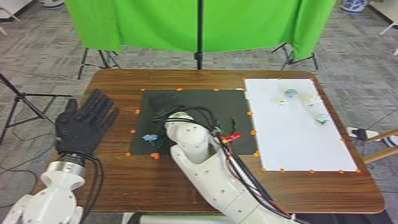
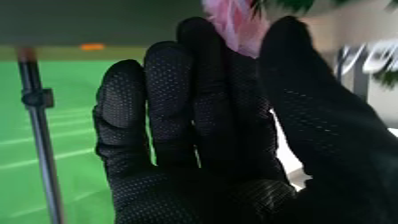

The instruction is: Arrange flowers

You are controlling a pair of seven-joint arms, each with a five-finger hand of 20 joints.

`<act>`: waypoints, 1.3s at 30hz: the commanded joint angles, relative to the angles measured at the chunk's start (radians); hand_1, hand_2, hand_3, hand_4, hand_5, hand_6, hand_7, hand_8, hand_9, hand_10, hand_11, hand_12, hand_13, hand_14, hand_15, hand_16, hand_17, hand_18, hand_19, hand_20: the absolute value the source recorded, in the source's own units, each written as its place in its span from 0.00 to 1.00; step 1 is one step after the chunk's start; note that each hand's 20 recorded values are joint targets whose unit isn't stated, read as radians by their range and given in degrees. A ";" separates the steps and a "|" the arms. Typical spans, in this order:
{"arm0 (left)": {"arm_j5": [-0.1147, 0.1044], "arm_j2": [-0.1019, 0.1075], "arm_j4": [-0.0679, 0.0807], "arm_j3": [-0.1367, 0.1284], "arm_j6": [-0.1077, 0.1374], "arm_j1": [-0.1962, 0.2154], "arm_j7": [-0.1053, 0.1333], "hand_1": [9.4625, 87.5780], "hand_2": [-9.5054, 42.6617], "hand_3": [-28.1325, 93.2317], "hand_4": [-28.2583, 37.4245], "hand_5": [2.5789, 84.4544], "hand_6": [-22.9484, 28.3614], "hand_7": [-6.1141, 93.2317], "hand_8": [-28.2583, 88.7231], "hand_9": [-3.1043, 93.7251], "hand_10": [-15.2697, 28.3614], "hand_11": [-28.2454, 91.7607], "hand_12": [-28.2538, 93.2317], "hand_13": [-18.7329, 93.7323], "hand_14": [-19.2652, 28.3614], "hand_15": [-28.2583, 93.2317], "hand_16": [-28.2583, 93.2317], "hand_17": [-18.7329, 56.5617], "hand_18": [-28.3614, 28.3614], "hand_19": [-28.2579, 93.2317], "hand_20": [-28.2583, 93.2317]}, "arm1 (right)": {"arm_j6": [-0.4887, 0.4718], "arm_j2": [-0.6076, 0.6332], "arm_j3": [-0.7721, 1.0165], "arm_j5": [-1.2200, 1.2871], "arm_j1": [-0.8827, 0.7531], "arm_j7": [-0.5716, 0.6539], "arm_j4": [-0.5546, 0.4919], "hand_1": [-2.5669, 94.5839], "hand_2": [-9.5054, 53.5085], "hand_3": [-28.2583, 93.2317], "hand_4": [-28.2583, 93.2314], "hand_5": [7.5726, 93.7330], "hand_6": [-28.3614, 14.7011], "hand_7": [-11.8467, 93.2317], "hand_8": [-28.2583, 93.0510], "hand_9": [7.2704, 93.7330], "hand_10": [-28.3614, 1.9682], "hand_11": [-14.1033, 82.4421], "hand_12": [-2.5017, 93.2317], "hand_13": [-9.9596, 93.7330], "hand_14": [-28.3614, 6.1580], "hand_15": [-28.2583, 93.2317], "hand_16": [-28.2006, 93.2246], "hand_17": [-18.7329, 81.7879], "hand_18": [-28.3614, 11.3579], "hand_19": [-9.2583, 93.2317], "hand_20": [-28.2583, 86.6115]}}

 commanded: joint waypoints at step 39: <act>-0.039 -0.070 -0.039 -0.109 -0.020 0.157 0.078 0.18 0.42 0.81 0.00 0.49 0.59 0.16 0.18 0.42 0.63 0.34 0.34 0.43 0.69 0.46 0.22 0.20 0.77 0.46 0.38 | -0.121 0.748 0.516 0.558 -0.270 0.405 -0.569 0.45 0.00 0.87 0.00 0.43 0.42 0.22 0.16 0.37 0.14 0.26 0.19 0.41 0.20 0.56 0.35 0.39 0.10 0.77 0.51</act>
